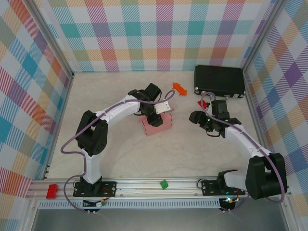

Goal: Fold the paper box

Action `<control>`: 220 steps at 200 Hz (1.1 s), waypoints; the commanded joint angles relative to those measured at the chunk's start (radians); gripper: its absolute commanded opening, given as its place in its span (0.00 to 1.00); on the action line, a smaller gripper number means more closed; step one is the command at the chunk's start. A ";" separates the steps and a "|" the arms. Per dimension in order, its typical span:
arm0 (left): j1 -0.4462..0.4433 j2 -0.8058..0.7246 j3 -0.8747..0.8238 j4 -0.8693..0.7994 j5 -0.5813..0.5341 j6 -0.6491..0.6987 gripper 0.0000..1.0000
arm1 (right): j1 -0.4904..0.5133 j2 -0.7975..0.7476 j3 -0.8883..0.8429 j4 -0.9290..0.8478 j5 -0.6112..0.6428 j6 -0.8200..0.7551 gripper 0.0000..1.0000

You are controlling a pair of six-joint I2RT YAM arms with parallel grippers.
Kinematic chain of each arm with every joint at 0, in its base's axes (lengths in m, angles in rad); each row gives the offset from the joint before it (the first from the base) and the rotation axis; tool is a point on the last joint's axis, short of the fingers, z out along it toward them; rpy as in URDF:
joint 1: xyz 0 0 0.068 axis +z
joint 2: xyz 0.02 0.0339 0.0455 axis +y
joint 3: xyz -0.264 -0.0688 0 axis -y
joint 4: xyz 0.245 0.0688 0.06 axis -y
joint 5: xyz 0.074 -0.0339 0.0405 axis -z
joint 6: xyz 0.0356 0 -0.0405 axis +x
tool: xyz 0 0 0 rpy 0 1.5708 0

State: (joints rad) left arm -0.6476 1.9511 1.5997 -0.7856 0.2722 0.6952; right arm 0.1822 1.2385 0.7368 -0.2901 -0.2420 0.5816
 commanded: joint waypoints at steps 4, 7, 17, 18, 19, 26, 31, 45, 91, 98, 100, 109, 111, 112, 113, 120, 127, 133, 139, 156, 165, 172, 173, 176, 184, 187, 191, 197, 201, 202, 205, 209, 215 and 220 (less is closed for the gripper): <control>-0.009 -0.027 -0.032 0.002 0.074 0.192 0.40 | -0.010 -0.026 -0.017 -0.021 0.009 -0.026 0.66; -0.010 -0.029 -0.033 0.001 0.074 0.207 0.40 | -0.012 -0.026 -0.019 -0.021 0.010 -0.027 0.66; -0.011 -0.033 -0.039 -0.001 0.078 0.241 0.40 | -0.013 -0.028 -0.022 -0.018 0.010 -0.023 0.66; -0.011 -0.033 -0.039 -0.001 0.079 0.245 0.40 | -0.013 -0.028 -0.024 -0.017 0.010 -0.023 0.66; -0.013 -0.033 -0.040 -0.002 0.081 0.249 0.40 | -0.013 -0.028 -0.024 -0.018 0.010 -0.023 0.66; -0.015 -0.034 -0.040 -0.007 0.086 0.272 0.39 | -0.014 -0.027 -0.027 -0.016 0.010 -0.023 0.66; -0.016 -0.034 -0.040 -0.007 0.088 0.282 0.39 | -0.013 -0.028 -0.031 -0.015 0.010 -0.022 0.66; -0.020 -0.035 -0.045 0.004 0.088 0.302 0.39 | -0.014 -0.028 -0.036 -0.011 0.010 -0.019 0.66; -0.033 -0.030 -0.061 0.012 0.082 0.404 0.42 | -0.015 -0.020 -0.051 0.000 0.007 -0.017 0.66; -0.036 -0.027 -0.056 0.007 0.078 0.408 0.45 | -0.015 -0.020 -0.051 -0.001 0.009 -0.019 0.66; -0.036 -0.027 -0.054 0.006 0.078 0.409 0.46 | -0.015 -0.020 -0.050 -0.001 0.010 -0.019 0.66; -0.037 -0.023 -0.047 0.005 0.073 0.413 0.51 | -0.015 -0.023 -0.048 -0.006 0.013 -0.024 0.66; -0.038 -0.022 -0.047 0.005 0.073 0.415 0.52 | -0.015 -0.023 -0.047 -0.007 0.014 -0.025 0.66; -0.038 -0.022 -0.046 0.005 0.072 0.415 0.53 | -0.015 -0.023 -0.046 -0.009 0.015 -0.025 0.66; -0.039 -0.021 -0.046 0.005 0.072 0.416 0.54 | -0.015 -0.024 -0.045 -0.010 0.015 -0.025 0.66; -0.040 -0.023 -0.046 0.013 0.064 0.418 0.59 | -0.016 -0.026 -0.042 -0.014 0.018 -0.031 0.67; -0.044 -0.025 -0.048 0.025 0.052 0.417 0.64 | -0.015 -0.027 -0.040 -0.019 0.022 -0.035 0.67; -0.045 -0.027 -0.047 0.029 0.046 0.418 0.69 | -0.015 -0.028 -0.037 -0.024 0.025 -0.041 0.67; -0.047 -0.029 -0.046 0.035 0.040 0.418 0.73 | -0.016 -0.027 -0.035 -0.027 0.028 -0.048 0.67; -0.051 -0.034 -0.034 0.042 0.026 0.416 0.81 | -0.016 -0.028 -0.025 -0.038 0.031 -0.062 0.67; -0.052 -0.033 -0.020 0.025 0.026 0.414 0.83 | -0.016 -0.027 -0.021 -0.041 0.028 -0.071 0.67; -0.053 -0.035 -0.004 0.009 0.027 0.412 0.85 | -0.016 -0.026 -0.016 -0.044 0.026 -0.080 0.67; -0.053 -0.035 -0.001 0.009 0.027 0.412 0.86 | -0.016 -0.026 -0.014 -0.044 0.025 -0.082 0.67; -0.053 -0.036 0.006 0.000 0.027 0.412 0.86 | -0.016 -0.027 -0.011 -0.046 0.022 -0.085 0.67; -0.056 -0.039 0.024 -0.021 0.027 0.408 0.86 | -0.016 -0.027 -0.003 -0.050 0.015 -0.105 0.68; -0.058 -0.041 0.028 -0.025 0.026 0.403 0.88 | -0.016 -0.028 0.001 -0.047 0.012 -0.113 0.68; -0.058 -0.046 0.034 -0.030 0.024 0.397 0.90 | -0.016 -0.029 0.007 -0.051 0.010 -0.122 0.68; -0.061 -0.054 0.042 -0.032 0.021 0.385 0.91 | -0.016 -0.028 0.020 -0.057 0.006 -0.138 0.68; -0.062 -0.060 0.046 -0.033 0.017 0.372 0.93 | -0.016 -0.027 0.029 -0.061 0.004 -0.155 0.68; -0.062 -0.062 0.046 -0.031 0.016 0.368 0.93 | -0.016 -0.027 0.031 -0.061 0.003 -0.158 0.68; -0.063 -0.068 0.049 -0.029 0.013 0.359 0.94 | -0.016 -0.027 0.038 -0.064 -0.003 -0.169 0.68; -0.065 -0.074 0.053 -0.031 0.015 0.349 0.95 | -0.016 -0.027 0.047 -0.066 -0.010 -0.183 0.68; -0.068 -0.089 0.057 -0.035 0.021 0.335 0.96 | -0.016 -0.024 0.059 -0.067 -0.021 -0.211 0.69; -0.070 -0.103 0.057 -0.030 0.022 0.318 0.96 | -0.016 -0.021 0.071 -0.066 -0.030 -0.231 0.69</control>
State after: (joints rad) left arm -0.6960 1.9209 1.6184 -0.7830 0.2882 1.0695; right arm 0.1711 1.2331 0.7326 -0.3393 -0.2256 0.4683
